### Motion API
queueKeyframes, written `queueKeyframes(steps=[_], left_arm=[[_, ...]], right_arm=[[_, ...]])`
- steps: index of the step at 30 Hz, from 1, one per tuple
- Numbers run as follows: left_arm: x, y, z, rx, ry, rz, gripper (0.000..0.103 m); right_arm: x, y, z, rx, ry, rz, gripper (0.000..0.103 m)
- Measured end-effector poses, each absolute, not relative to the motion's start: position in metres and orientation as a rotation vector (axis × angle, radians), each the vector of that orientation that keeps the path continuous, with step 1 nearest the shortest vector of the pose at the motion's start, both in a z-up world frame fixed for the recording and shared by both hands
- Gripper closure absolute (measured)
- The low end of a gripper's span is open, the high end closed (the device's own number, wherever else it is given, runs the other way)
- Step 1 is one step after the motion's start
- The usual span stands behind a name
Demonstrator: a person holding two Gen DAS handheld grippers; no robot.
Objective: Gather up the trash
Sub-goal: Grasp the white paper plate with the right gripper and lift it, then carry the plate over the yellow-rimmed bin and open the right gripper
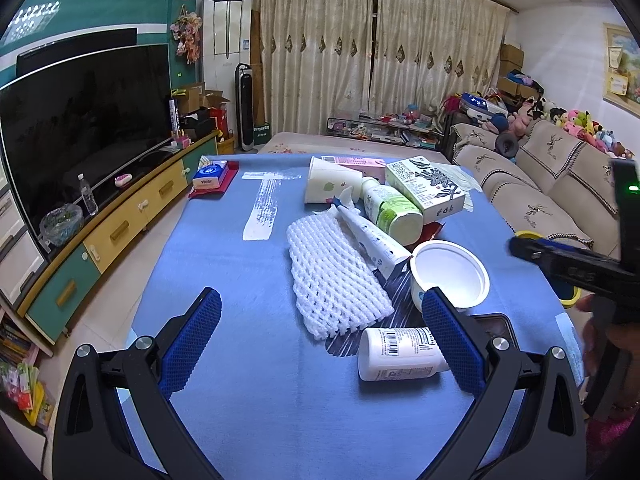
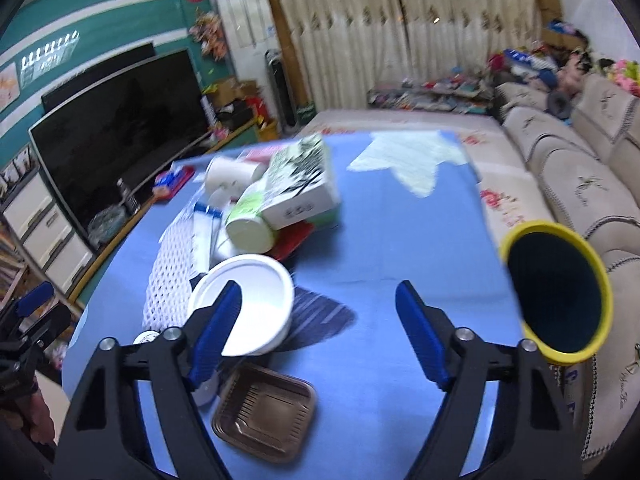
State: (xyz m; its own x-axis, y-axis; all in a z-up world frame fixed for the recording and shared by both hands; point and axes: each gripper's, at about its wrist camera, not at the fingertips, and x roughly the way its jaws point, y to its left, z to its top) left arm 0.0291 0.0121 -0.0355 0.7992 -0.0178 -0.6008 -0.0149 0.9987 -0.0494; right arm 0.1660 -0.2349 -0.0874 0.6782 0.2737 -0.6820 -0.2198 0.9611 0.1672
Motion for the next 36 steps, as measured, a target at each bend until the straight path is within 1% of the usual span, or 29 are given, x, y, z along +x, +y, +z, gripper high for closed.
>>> queueKeyframes(steps=[1,3,5,8,10,13,14,15,18,27,30,36], left_arm=[[0.03,0.013,-0.036,-0.054,0.646,-0.002,0.004],[0.031,0.014,-0.038,-0.054,0.65,0.0,0.004],[0.032,0.015,-0.039,-0.056,0.655,0.0,0.004],[0.035,0.016,-0.041,-0.06,0.658,-0.001,0.004],[0.035,0.017,-0.042,-0.06,0.661,-0.003,0.004],[0.036,0.018,-0.043,-0.061,0.662,-0.002,0.004],[0.036,0.019,-0.044,-0.065,0.663,-0.002,0.004],[0.037,0.019,-0.044,-0.068,0.664,-0.003,0.004],[0.038,0.022,-0.047,-0.071,0.668,-0.002,0.004],[0.042,0.019,-0.048,-0.069,0.673,-0.014,0.004],[0.046,0.015,-0.05,-0.062,0.682,-0.018,0.004],[0.052,-0.001,-0.05,-0.033,0.689,-0.035,0.004]], right_arm=[[0.172,-0.228,-0.093,0.064,0.803,0.288,0.038],[0.182,-0.22,-0.102,0.064,0.841,0.307,0.05],[0.19,-0.216,-0.11,0.063,0.866,0.308,0.059],[0.202,-0.211,-0.121,0.078,0.906,0.309,0.066],[0.206,-0.208,-0.126,0.093,0.924,0.319,0.067],[0.209,-0.203,-0.131,0.092,0.934,0.325,0.083],[0.21,-0.201,-0.133,0.088,0.934,0.323,0.09],[0.211,-0.2,-0.135,0.088,0.936,0.326,0.094],[0.21,-0.203,-0.134,0.12,0.926,0.352,0.095],[0.19,-0.238,-0.098,0.216,0.831,0.381,0.095],[0.187,-0.268,-0.091,0.251,0.798,0.334,0.095],[0.191,-0.36,-0.086,0.331,0.737,0.142,0.095]])
